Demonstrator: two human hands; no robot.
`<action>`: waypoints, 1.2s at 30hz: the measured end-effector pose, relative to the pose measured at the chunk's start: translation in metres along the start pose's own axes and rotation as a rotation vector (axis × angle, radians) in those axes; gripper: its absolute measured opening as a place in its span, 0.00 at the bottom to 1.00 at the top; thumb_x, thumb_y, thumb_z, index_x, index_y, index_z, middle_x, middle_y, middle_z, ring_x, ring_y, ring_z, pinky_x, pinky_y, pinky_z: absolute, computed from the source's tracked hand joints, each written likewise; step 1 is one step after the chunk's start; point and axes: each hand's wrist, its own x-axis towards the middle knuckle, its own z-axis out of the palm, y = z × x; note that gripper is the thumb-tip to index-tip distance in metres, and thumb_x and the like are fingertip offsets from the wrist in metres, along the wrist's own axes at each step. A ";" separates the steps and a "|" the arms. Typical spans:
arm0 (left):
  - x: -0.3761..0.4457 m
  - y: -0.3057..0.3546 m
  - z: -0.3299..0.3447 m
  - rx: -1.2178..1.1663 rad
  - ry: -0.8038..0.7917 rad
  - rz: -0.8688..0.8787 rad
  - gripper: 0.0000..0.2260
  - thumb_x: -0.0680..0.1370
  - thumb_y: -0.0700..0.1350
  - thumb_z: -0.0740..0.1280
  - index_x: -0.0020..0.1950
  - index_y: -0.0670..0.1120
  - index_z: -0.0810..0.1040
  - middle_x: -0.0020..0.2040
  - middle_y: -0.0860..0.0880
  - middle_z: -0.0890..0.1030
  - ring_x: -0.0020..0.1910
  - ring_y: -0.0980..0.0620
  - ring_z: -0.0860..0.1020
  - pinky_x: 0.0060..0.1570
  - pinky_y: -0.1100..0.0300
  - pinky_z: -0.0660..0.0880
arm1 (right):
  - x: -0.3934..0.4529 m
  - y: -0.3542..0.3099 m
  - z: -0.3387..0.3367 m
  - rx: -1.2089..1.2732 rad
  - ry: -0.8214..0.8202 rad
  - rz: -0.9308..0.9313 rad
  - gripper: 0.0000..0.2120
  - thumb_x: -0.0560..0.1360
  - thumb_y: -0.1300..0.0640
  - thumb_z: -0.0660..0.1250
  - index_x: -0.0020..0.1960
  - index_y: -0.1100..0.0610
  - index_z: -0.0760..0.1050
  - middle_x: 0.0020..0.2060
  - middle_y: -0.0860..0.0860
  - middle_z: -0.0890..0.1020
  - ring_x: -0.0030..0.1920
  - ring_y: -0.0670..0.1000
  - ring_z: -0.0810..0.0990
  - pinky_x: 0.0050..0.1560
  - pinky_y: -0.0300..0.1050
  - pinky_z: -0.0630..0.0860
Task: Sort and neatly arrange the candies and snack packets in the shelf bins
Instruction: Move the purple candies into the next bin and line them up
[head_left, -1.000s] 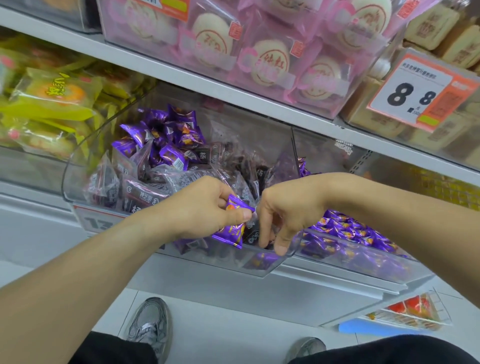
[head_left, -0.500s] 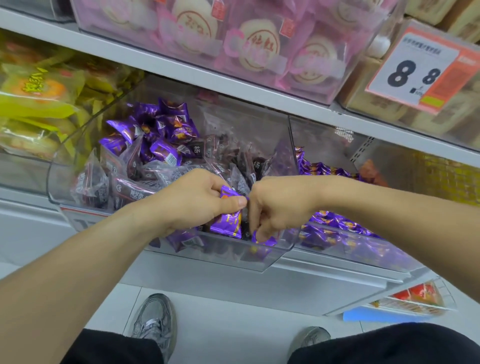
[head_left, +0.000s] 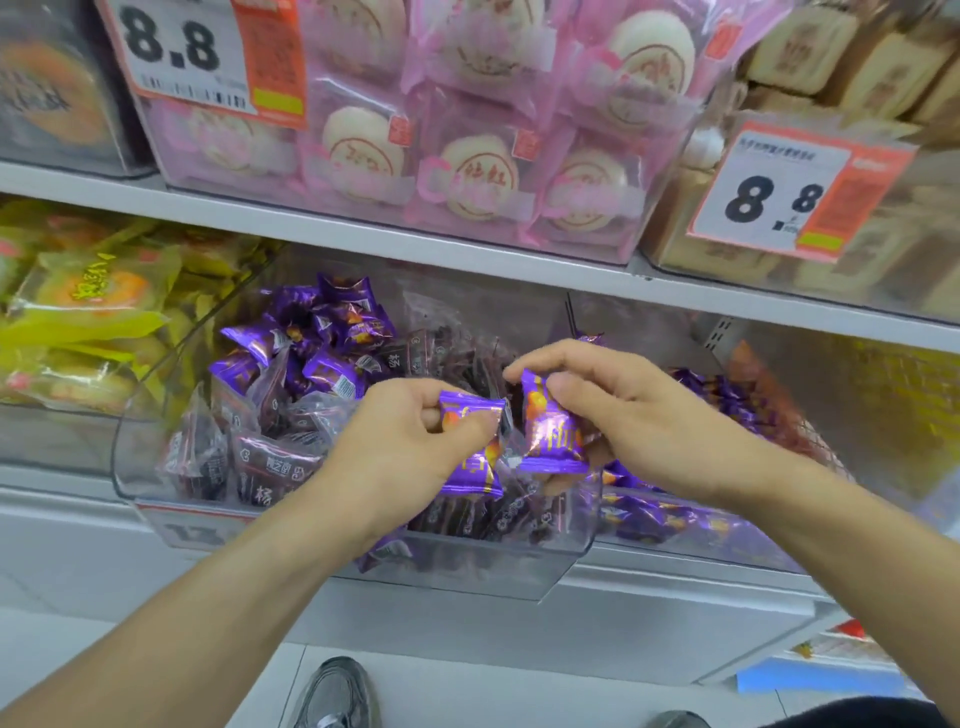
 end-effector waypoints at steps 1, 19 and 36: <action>-0.001 0.001 0.004 -0.050 0.009 -0.012 0.05 0.78 0.42 0.69 0.50 0.41 0.82 0.41 0.42 0.86 0.42 0.39 0.85 0.47 0.47 0.82 | -0.003 0.003 0.005 0.058 0.041 -0.020 0.11 0.83 0.59 0.58 0.61 0.56 0.76 0.36 0.53 0.79 0.33 0.51 0.81 0.36 0.50 0.83; -0.007 0.013 0.031 -0.203 -0.081 -0.168 0.10 0.71 0.42 0.76 0.51 0.42 0.84 0.47 0.42 0.86 0.43 0.46 0.82 0.48 0.51 0.78 | -0.033 0.040 -0.012 0.511 0.255 0.023 0.17 0.61 0.58 0.77 0.50 0.58 0.83 0.44 0.57 0.86 0.38 0.49 0.83 0.34 0.36 0.76; -0.013 0.015 0.019 -0.238 -0.161 -0.204 0.18 0.65 0.35 0.75 0.54 0.36 0.81 0.44 0.35 0.85 0.39 0.44 0.85 0.37 0.60 0.81 | -0.031 0.045 -0.012 0.718 0.197 0.052 0.25 0.52 0.56 0.86 0.46 0.61 0.82 0.42 0.62 0.85 0.37 0.54 0.84 0.36 0.40 0.80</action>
